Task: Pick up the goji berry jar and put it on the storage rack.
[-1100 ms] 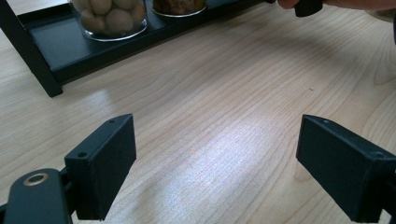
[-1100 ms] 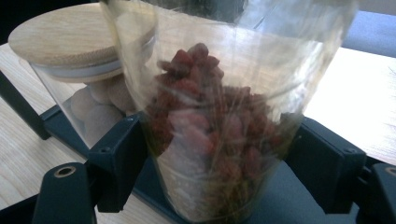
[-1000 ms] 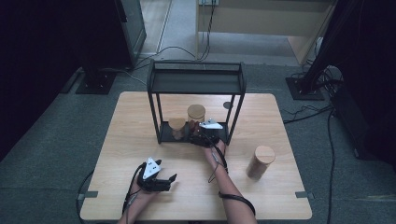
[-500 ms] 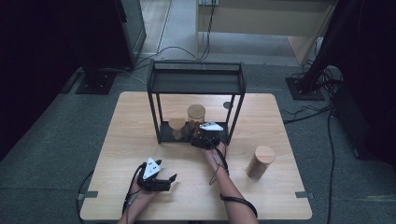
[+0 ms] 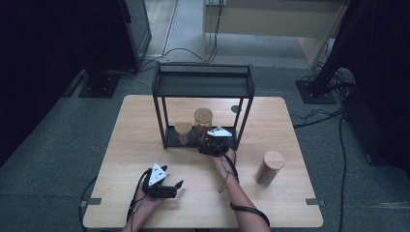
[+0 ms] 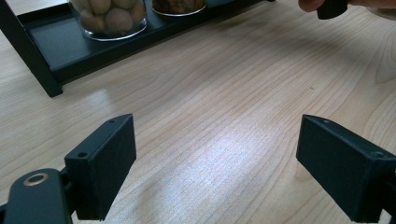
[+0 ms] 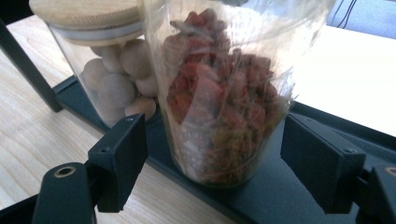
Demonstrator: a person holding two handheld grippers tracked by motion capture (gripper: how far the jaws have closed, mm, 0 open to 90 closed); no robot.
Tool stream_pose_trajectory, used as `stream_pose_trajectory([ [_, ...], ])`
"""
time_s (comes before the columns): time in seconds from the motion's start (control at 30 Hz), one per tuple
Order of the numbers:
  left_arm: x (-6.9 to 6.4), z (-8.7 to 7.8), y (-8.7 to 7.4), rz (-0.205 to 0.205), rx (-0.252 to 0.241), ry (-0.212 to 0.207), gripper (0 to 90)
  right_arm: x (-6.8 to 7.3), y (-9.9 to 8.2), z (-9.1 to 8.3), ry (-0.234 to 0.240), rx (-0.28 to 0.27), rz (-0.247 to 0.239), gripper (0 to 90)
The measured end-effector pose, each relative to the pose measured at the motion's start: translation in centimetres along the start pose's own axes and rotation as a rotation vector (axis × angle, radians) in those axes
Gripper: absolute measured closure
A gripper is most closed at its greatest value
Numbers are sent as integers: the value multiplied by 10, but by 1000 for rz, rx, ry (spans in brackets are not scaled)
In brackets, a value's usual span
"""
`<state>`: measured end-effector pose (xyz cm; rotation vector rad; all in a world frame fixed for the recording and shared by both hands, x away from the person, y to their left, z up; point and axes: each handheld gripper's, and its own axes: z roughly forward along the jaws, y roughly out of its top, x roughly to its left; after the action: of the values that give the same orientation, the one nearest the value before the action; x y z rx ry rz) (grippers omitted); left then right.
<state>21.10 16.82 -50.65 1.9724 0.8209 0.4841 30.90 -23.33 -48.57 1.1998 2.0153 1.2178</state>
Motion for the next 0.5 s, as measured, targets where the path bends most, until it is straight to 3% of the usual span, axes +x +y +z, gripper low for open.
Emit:
stream_pose_trajectory([
  [0.5,-1,0,1,6,3,2,120,-2,1,-10,37,14,-18,225],
])
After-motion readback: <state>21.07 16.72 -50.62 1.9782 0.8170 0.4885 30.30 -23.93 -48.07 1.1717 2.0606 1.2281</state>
